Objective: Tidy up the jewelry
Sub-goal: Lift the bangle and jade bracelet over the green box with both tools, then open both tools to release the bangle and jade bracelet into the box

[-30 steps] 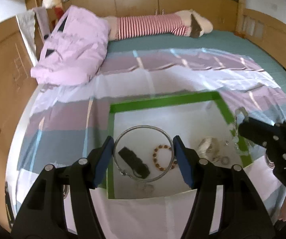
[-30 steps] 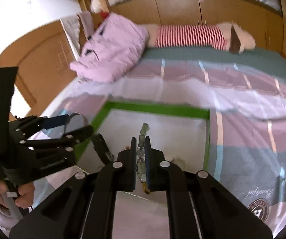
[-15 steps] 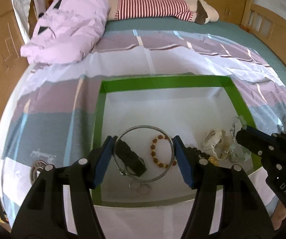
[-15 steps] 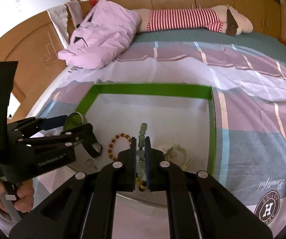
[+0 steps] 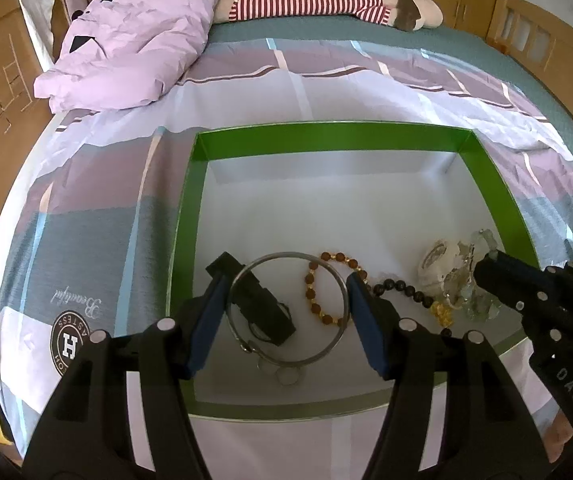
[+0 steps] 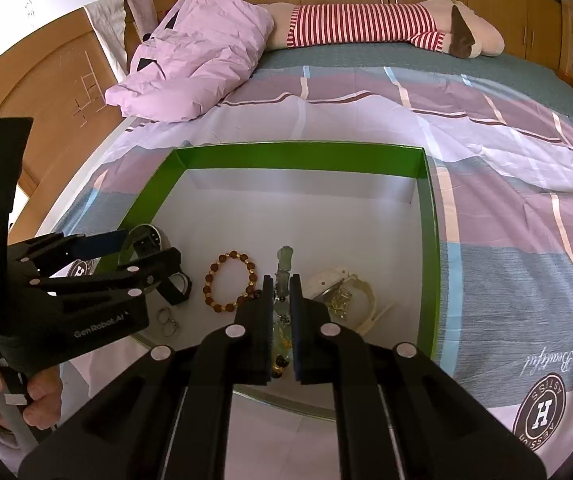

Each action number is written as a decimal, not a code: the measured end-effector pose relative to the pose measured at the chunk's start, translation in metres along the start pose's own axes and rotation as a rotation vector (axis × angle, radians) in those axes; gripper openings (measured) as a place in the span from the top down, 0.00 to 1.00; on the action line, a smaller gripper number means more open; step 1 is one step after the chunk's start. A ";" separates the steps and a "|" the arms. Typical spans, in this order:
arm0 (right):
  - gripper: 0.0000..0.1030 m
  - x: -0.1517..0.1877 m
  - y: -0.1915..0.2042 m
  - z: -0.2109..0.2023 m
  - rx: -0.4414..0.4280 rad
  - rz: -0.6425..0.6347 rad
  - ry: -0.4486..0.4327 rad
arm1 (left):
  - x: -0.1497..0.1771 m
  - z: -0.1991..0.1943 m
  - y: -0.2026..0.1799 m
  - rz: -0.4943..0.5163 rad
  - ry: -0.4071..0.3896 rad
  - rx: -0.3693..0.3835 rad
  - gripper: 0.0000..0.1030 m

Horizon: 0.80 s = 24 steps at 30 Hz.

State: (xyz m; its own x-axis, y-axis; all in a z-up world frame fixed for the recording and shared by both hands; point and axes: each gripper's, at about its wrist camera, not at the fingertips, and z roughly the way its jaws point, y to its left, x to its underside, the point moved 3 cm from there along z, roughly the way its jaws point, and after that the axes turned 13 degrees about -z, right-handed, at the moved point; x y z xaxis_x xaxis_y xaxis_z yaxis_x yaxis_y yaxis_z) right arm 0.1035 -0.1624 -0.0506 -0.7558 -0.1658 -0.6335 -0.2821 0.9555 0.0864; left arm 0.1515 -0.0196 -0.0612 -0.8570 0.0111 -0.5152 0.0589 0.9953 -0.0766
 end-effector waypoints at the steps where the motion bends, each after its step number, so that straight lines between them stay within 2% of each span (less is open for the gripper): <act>1: 0.93 0.000 0.000 0.000 0.001 0.000 0.001 | 0.000 0.001 0.000 0.000 0.002 -0.001 0.40; 24: 0.93 0.000 0.000 0.002 0.001 -0.002 0.010 | 0.002 0.004 0.001 -0.004 0.016 0.003 0.40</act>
State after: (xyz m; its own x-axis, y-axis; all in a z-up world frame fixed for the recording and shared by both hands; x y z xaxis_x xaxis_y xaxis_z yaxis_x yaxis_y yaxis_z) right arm 0.1044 -0.1615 -0.0522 -0.7610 -0.1704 -0.6260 -0.2834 0.9553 0.0844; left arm 0.1514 -0.0187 -0.0660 -0.8654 0.0087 -0.5009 0.0569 0.9951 -0.0810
